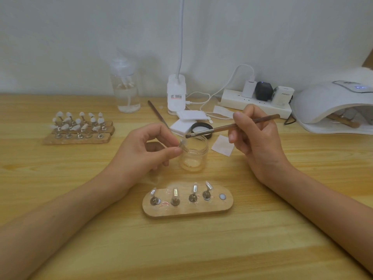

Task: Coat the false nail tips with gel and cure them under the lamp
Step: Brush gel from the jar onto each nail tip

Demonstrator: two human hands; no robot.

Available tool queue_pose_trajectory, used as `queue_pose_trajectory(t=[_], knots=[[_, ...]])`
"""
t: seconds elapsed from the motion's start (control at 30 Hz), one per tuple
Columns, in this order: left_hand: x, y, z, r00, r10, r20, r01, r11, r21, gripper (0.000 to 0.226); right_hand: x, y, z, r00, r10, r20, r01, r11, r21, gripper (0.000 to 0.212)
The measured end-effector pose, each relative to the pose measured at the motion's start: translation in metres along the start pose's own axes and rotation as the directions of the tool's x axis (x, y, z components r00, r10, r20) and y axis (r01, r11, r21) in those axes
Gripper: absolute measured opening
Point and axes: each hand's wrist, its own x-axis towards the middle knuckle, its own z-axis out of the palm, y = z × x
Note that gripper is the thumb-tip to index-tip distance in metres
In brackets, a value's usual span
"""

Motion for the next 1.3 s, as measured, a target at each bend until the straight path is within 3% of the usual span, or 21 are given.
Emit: queue_pose_trajectory(t=[0.1, 0.3, 0.5, 0.67, 0.87, 1.07, 1.23, 1.3], knots=[[0.0004, -0.0012, -0.0003, 1.000, 0.013, -0.002, -0.013, 1.000, 0.010, 0.017, -0.0005, 0.0007, 0.0010, 0.998, -0.011, 0.055, 0.012, 1.000, -0.018, 0.023], [-0.0012, -0.0002, -0.0002, 1.000, 0.023, -0.018, -0.023, 1.000, 0.009, 0.018, 0.0002, 0.0016, -0.0008, 0.997, 0.034, -0.073, -0.038, 0.998, -0.052, 0.029], [-0.0026, 0.0020, 0.0009, 0.999, 0.052, -0.014, -0.052, 0.998, 0.025, 0.014, 0.0000, 0.0010, 0.0009, 0.998, 0.017, 0.064, -0.018, 1.000, 0.021, 0.024], [-0.0028, 0.0021, 0.0012, 0.998, 0.058, -0.024, -0.058, 0.998, 0.027, 0.017, 0.0010, 0.0021, -0.0013, 0.994, 0.070, -0.085, -0.073, 0.997, -0.033, 0.030], [-0.0028, 0.0018, 0.0011, 0.998, 0.058, -0.021, -0.057, 0.998, 0.028, 0.016, 0.0002, 0.0015, 0.0007, 0.997, 0.014, 0.076, -0.015, 1.000, 0.024, 0.025], [-0.0023, -0.0003, -0.0011, 0.998, 0.051, -0.040, -0.050, 0.998, 0.023, 0.019, 0.0007, 0.0033, -0.0004, 0.995, 0.061, -0.073, -0.064, 0.997, -0.034, 0.031], [-0.0025, 0.0014, 0.0002, 0.999, 0.043, -0.033, -0.042, 0.999, 0.030, 0.016, 0.0002, 0.0018, 0.0003, 0.997, 0.016, 0.069, -0.019, 0.999, 0.047, 0.025], [-0.0024, 0.0021, 0.0004, 0.999, 0.041, -0.032, -0.040, 0.999, 0.031, 0.014, -0.0005, 0.0026, 0.0012, 0.998, 0.029, 0.050, -0.030, 0.999, 0.014, 0.026]])
